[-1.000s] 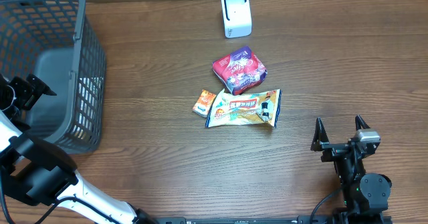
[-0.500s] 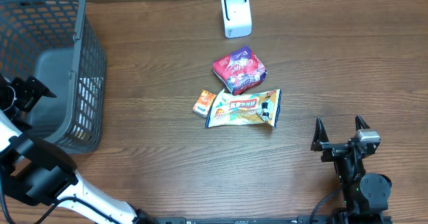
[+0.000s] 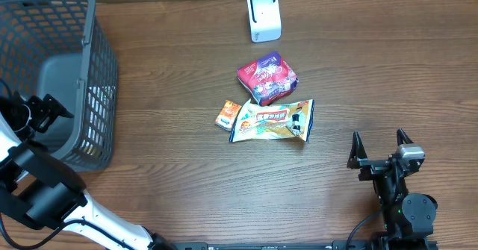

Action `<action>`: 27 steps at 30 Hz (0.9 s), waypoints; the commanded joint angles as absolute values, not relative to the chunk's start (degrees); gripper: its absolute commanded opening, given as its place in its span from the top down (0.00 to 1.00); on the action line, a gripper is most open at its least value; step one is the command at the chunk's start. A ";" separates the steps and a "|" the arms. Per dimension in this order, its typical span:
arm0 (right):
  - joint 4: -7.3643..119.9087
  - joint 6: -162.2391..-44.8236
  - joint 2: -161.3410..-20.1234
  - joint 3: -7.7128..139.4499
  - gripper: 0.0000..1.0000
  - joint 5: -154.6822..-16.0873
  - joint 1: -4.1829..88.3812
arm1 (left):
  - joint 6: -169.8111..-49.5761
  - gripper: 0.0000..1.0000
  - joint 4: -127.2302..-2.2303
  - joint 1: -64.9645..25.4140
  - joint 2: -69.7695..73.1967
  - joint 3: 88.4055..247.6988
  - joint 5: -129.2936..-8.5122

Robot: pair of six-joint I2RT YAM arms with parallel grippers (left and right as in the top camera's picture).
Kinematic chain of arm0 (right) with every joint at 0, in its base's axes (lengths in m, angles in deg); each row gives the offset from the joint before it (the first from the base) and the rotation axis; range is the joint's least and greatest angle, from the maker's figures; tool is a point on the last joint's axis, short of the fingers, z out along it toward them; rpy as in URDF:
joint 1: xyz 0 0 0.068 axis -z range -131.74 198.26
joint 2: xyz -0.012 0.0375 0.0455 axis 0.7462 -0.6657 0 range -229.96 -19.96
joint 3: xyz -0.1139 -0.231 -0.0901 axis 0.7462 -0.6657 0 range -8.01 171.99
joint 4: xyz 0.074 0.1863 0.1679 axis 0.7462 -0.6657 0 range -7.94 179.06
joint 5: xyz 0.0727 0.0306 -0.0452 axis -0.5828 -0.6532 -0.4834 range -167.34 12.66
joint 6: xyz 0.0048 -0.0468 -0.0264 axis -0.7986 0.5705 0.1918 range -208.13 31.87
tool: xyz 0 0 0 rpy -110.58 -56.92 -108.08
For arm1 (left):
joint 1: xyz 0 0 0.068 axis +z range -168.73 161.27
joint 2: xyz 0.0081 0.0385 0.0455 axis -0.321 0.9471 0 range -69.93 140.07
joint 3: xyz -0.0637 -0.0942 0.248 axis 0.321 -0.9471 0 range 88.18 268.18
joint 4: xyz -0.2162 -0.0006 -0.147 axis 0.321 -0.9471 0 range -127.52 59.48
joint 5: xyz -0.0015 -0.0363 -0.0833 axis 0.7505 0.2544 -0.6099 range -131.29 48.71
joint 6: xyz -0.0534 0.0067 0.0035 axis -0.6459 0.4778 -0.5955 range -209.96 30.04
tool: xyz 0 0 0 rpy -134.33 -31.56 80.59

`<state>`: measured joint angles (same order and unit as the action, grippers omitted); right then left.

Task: Scan the item barcode
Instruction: 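Lower the left gripper onto the white Pantene tube and grasp it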

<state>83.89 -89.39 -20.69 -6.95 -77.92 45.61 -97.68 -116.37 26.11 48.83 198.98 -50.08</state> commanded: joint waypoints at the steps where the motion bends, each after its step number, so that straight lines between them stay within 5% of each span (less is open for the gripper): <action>1: 84.19 -89.00 -20.12 -7.54 0.00 -77.40 45.76 | -93.46 0.09 -115.78 25.81 48.83 197.73 -52.31; 16: 84.19 -89.00 -20.12 -7.54 0.00 -77.40 45.76 | -86.67 0.16 -109.44 22.00 48.85 191.33 -57.69; 27: 84.19 -89.00 -20.12 -7.54 0.00 -77.40 45.76 | -87.45 0.18 -100.41 17.50 48.85 182.15 -50.32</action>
